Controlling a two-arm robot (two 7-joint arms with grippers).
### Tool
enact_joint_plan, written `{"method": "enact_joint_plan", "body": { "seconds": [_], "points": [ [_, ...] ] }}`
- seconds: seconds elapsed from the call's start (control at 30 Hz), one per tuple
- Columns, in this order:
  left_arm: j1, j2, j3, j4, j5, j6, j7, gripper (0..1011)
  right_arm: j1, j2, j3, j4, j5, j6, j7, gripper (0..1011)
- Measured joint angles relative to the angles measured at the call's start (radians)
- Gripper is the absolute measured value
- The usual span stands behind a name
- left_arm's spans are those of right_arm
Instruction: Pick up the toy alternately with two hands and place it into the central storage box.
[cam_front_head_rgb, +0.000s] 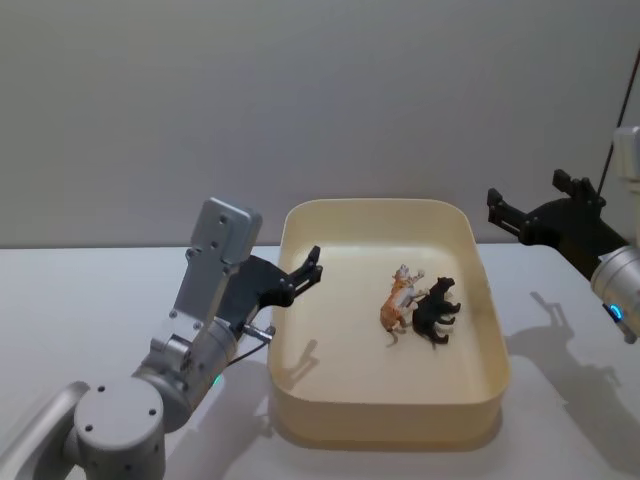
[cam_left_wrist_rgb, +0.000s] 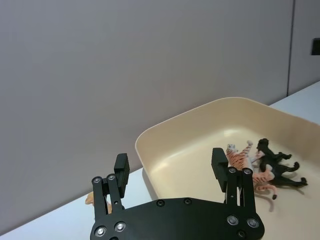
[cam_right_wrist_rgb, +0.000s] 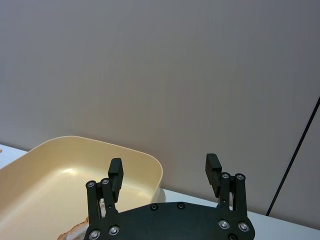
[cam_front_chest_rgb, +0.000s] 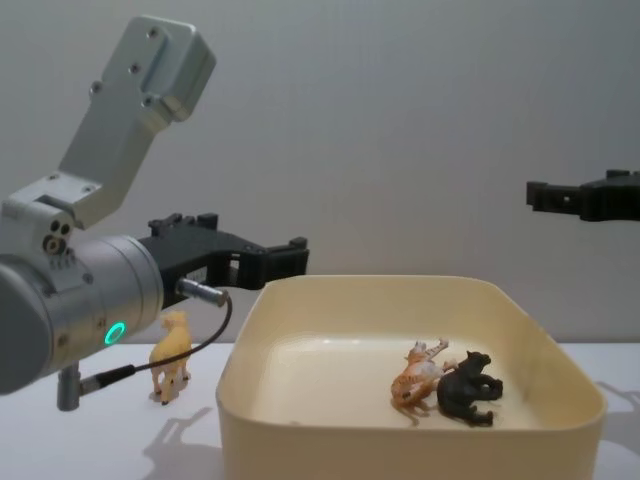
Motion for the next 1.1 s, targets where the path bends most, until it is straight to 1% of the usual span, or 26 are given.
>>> {"method": "enact_joint_plan", "body": {
  "seconds": [0.07,0.17,0.3,0.4,0.53,0.57,0.8,1.1],
  "points": [
    [-0.01,-0.007,-0.005,0.011,-0.005,0.02,0.015,1001,-0.002,0.002,0.001,-0.002,0.001,0.001,-0.002,1001],
    [-0.018,-0.013,-0.01,0.022,-0.01,0.036,0.029,1001,-0.003,0.003,0.002,-0.005,0.002,0.001,-0.004,1001],
    [-0.033,-0.025,-0.019,0.044,-0.021,0.063,0.063,1001,-0.005,0.005,0.004,-0.008,0.003,0.002,-0.005,1001],
    [-0.046,-0.035,-0.028,0.067,-0.033,0.083,0.096,1001,-0.006,0.005,0.005,-0.009,0.004,0.002,-0.007,1001],
    [-0.064,-0.048,-0.038,0.102,-0.045,0.105,0.123,1001,-0.007,0.006,0.006,-0.011,0.004,0.002,-0.008,1001],
    [-0.064,-0.048,-0.038,0.102,-0.045,0.105,0.123,1001,-0.007,0.007,0.006,-0.011,0.004,0.002,-0.008,1001],
    [-0.092,-0.066,-0.05,0.171,-0.055,0.127,0.129,1001,-0.008,0.007,0.007,-0.013,0.005,0.003,-0.009,1001],
    [-0.118,-0.084,-0.055,0.257,-0.059,0.13,0.099,1001,-0.009,0.008,0.008,-0.014,0.006,0.003,-0.01,1001]
  ]
}}
